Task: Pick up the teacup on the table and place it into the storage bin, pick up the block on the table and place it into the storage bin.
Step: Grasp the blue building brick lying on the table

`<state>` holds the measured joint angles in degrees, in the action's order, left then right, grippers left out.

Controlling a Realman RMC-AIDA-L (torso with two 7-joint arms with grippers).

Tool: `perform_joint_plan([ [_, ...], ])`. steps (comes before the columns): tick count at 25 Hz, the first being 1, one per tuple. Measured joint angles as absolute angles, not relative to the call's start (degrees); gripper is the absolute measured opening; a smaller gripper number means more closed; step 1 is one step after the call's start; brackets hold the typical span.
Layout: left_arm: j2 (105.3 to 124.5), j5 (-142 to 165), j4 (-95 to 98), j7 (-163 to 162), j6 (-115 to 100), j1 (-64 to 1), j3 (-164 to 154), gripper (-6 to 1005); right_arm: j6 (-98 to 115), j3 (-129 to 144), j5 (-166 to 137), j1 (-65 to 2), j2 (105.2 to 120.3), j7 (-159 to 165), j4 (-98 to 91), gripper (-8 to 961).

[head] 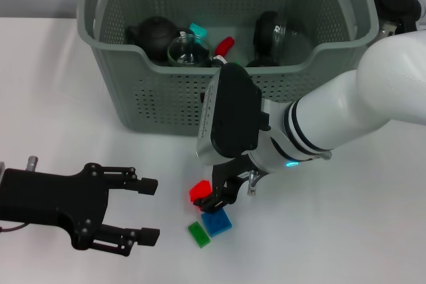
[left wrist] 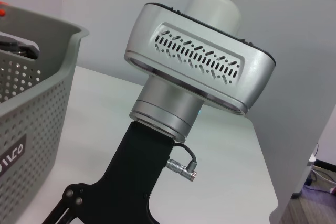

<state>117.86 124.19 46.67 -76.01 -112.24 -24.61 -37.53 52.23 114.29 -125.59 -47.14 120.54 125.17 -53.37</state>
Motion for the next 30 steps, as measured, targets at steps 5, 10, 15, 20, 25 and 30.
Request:
perform_joint_plan([
  [5,117.86,124.19,46.73,-76.1,-112.39,-24.55,-37.53,809,52.5,114.09,-125.9,-46.92,120.44,125.28,-53.37,881],
  [10,117.86,124.19,46.76,-76.11,-112.42,-24.52,-37.53,809,53.98,113.24,-127.19,-46.59,120.41,126.07,-54.3,881],
  [15,117.86,124.19,46.71,-76.11,-112.36,-24.55,-37.53,809,56.53,110.74,-128.63,-45.41,120.27,126.06,-56.92,881],
  [20,117.86,124.19,46.67,-76.11,-112.19,-24.51,-37.53,809,57.92,109.5,-130.08,-43.95,120.29,126.02,-59.43,880],
  [25,117.86,124.19,46.67,-76.11,-112.14,-24.53,-37.53,809,57.99,109.48,-130.11,-43.85,120.42,125.77,-59.67,880],
  [30,117.86,124.19,46.67,-75.91,-112.14,-24.58,-37.53,809,57.04,110.39,-130.13,-44.05,120.71,125.69,-58.81,880],
])
